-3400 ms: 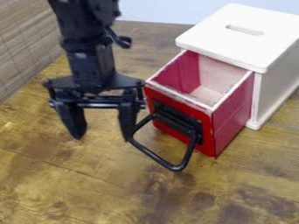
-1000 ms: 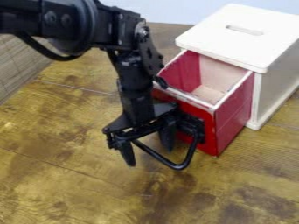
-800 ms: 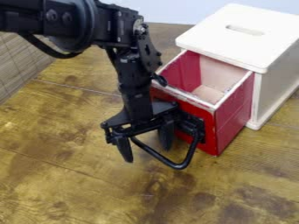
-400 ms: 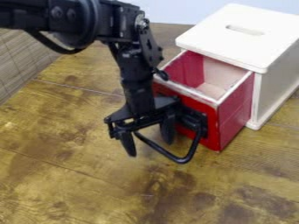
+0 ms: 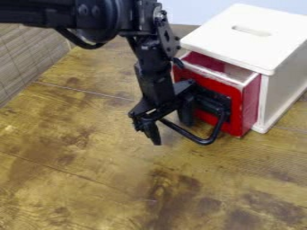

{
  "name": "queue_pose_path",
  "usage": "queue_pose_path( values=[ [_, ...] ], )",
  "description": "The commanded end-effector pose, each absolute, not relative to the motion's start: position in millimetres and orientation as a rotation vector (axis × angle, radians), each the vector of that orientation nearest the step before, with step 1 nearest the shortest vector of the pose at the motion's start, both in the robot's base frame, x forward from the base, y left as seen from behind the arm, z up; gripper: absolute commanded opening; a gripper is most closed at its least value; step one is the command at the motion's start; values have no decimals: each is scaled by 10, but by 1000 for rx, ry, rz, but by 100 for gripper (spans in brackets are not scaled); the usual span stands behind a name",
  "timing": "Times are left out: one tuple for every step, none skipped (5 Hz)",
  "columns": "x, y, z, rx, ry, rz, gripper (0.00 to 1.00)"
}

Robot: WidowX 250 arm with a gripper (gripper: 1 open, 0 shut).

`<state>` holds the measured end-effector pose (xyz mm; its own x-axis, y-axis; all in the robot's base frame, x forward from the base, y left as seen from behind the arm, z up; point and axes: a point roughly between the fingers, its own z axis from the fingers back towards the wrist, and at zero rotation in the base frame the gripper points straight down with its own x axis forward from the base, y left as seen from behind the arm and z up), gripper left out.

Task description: Open the drawer

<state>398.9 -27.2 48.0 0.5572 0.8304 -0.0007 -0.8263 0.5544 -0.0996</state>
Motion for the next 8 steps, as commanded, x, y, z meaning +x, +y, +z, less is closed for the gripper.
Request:
queue_pose_path(
  values=[
    [4013,-301,574,-103,-82,910,0],
    [3920,-299,571,-90,-92,835,0],
    [3715,-242,582,-74,-97,843,0],
    [3517,-177,595,-62,-100,860,0],
    [3378,-118,605,-53,-100,897,0],
    [3299,-110,636,-45,-100,970,0],
    [3225,-102,658,-34,-102,1031,0],
    [3226,-41,583,-22,-103,1086,0]
  ],
)
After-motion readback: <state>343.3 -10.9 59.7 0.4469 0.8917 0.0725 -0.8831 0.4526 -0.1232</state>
